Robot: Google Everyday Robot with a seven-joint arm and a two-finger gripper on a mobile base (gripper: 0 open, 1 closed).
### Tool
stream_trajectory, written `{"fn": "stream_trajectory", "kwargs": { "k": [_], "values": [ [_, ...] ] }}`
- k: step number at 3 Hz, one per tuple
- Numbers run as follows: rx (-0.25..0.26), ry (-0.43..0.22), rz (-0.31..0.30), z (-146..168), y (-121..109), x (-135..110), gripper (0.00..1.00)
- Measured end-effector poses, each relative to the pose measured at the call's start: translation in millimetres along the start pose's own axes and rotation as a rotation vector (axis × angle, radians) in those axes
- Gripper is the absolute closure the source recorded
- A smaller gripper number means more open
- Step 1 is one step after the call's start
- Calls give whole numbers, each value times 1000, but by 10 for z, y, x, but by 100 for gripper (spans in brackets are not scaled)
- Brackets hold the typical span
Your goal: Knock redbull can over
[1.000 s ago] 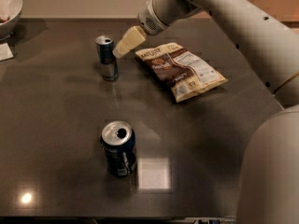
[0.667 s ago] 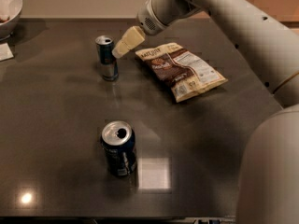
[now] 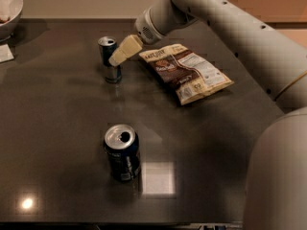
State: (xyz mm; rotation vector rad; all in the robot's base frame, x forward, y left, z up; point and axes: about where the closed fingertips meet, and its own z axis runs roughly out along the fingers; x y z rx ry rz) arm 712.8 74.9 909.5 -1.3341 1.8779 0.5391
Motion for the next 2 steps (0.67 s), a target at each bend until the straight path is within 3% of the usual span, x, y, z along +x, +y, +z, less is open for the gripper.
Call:
{"fn": "stream_trajectory", "kwargs": {
  "k": [2],
  "values": [
    [-47, -86, -10, 197, 159, -121, 0]
  ]
}}
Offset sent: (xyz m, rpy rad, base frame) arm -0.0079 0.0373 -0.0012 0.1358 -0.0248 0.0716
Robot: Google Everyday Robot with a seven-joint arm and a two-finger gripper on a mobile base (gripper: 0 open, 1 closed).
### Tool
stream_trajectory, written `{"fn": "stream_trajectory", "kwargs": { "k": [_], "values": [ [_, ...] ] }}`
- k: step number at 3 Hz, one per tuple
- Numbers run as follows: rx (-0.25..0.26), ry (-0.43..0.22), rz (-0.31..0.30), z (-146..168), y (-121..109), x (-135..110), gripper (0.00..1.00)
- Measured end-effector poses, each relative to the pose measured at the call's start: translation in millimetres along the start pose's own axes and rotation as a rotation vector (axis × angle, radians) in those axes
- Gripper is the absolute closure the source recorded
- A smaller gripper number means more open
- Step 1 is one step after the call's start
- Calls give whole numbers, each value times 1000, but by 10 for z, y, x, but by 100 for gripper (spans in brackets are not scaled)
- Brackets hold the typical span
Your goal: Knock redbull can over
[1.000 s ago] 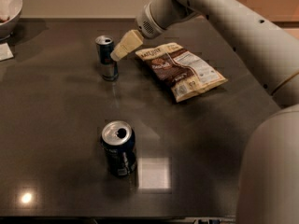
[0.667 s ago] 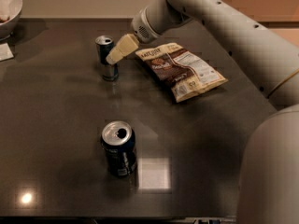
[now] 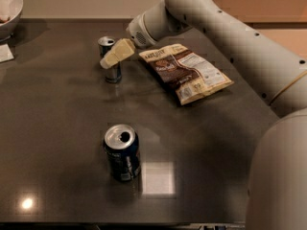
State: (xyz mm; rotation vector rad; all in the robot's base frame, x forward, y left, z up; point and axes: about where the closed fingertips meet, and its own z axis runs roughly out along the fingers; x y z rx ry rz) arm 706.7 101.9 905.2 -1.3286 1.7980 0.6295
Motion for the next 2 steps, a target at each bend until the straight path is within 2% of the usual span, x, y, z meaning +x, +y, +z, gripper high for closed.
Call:
{"fn": "stream_trajectory", "kwargs": {
  "k": [1, 2],
  "values": [
    [-23, -24, 7, 121, 52, -12, 18],
    [-42, -41, 16, 203, 102, -26, 41]
  ]
}}
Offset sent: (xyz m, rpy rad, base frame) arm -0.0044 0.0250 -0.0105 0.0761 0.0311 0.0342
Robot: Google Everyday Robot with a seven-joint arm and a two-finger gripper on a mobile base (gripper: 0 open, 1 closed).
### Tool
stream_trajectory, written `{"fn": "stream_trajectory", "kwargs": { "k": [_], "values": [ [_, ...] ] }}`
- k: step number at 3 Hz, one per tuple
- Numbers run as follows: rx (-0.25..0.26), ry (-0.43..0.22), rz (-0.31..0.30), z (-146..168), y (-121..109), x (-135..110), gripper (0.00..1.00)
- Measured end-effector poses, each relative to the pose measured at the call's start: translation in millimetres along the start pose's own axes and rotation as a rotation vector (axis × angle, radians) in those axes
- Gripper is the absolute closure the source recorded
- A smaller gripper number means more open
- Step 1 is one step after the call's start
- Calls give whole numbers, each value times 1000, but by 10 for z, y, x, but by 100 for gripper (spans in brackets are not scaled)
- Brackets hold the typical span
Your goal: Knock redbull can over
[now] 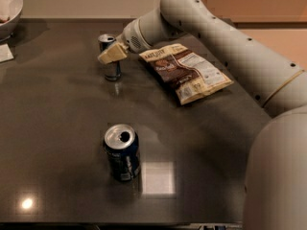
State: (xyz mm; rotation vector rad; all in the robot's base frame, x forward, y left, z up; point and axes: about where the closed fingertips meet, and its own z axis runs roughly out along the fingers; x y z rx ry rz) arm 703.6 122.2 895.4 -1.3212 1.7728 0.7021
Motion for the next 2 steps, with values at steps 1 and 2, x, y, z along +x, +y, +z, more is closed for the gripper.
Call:
{"fn": "stream_trajectory", "kwargs": {
  "k": [1, 2],
  "values": [
    [-12, -6, -1, -1, 63, -64, 64],
    [-14, 29, -22, -108, 131, -212, 88]
  ]
}}
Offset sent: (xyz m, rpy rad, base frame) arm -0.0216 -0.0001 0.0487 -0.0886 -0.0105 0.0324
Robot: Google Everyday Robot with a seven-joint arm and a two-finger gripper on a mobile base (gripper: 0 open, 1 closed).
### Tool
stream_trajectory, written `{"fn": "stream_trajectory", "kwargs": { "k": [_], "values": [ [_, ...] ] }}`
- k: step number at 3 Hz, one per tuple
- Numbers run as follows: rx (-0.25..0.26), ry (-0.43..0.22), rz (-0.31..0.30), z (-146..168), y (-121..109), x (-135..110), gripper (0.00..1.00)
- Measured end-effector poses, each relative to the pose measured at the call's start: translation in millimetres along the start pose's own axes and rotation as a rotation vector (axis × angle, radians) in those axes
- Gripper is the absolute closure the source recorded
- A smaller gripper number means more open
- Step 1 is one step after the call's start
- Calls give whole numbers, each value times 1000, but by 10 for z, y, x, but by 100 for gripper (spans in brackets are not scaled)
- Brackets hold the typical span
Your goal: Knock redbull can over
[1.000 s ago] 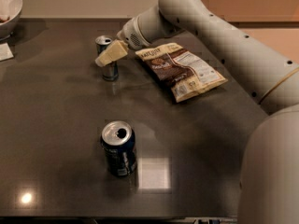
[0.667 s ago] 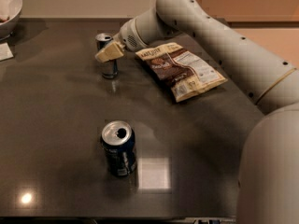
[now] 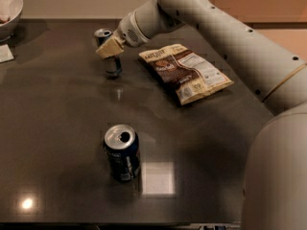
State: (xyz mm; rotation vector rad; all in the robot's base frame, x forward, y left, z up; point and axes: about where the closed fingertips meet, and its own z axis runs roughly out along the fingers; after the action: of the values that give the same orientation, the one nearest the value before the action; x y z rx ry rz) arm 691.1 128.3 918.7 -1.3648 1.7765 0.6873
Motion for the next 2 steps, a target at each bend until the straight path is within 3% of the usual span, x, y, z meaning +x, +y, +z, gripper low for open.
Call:
{"fn": "stream_trajectory", "kwargs": {
  "k": [1, 2],
  "values": [
    [-11, 76, -12, -165, 74, -100, 100],
    [-46, 186, 1, -304, 209, -48, 100]
  ]
}}
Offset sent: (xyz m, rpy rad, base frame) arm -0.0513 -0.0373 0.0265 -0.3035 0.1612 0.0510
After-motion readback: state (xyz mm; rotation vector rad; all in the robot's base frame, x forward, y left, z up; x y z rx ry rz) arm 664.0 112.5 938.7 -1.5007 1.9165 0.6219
